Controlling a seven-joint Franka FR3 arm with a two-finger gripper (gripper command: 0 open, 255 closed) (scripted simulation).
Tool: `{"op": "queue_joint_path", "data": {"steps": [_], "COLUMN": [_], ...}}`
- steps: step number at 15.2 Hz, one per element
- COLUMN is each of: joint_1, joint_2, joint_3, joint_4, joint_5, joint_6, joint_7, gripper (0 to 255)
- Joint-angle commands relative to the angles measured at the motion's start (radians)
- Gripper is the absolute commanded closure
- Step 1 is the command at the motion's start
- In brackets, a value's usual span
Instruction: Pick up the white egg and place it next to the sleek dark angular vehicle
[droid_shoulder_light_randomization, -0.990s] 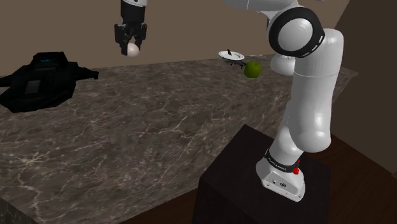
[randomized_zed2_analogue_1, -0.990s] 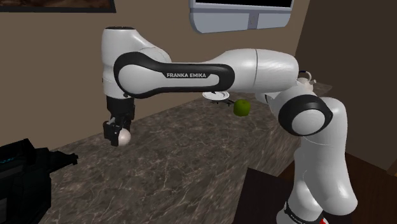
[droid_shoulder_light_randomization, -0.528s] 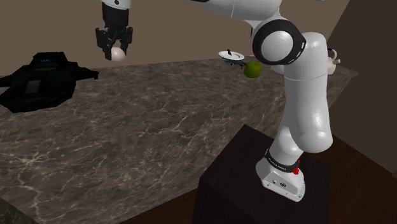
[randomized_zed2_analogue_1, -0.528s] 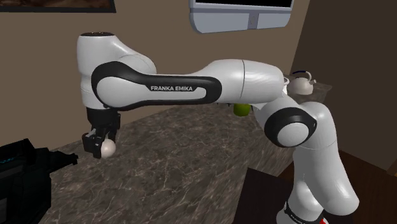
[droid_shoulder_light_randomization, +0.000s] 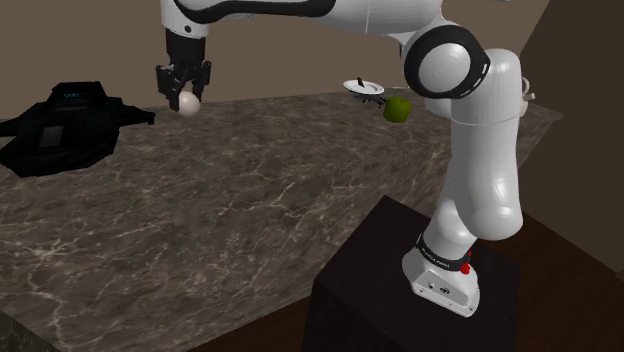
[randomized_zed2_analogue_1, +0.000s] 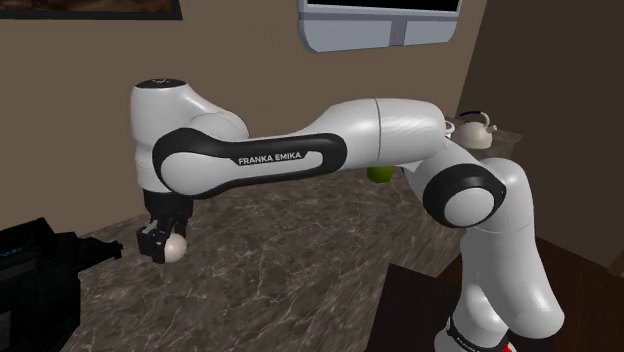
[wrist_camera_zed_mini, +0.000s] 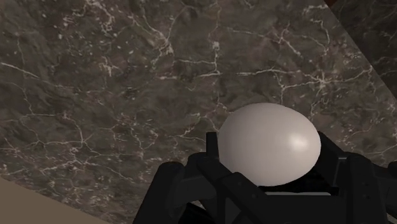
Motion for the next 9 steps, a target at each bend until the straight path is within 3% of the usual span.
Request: {"op": "queue_joint_path", "data": {"steps": [1, 9], "joint_1": [0.001, 0.000], "joint_2": [-0.007, -0.019], "joint_3": [0.000, 0.000], "joint_4": [-0.041, -0.165], "joint_5": [0.000, 0.001], "joint_6": [0.034, 0.147], "joint_7": [0.000, -0.003], "gripper": [255, 255]}}
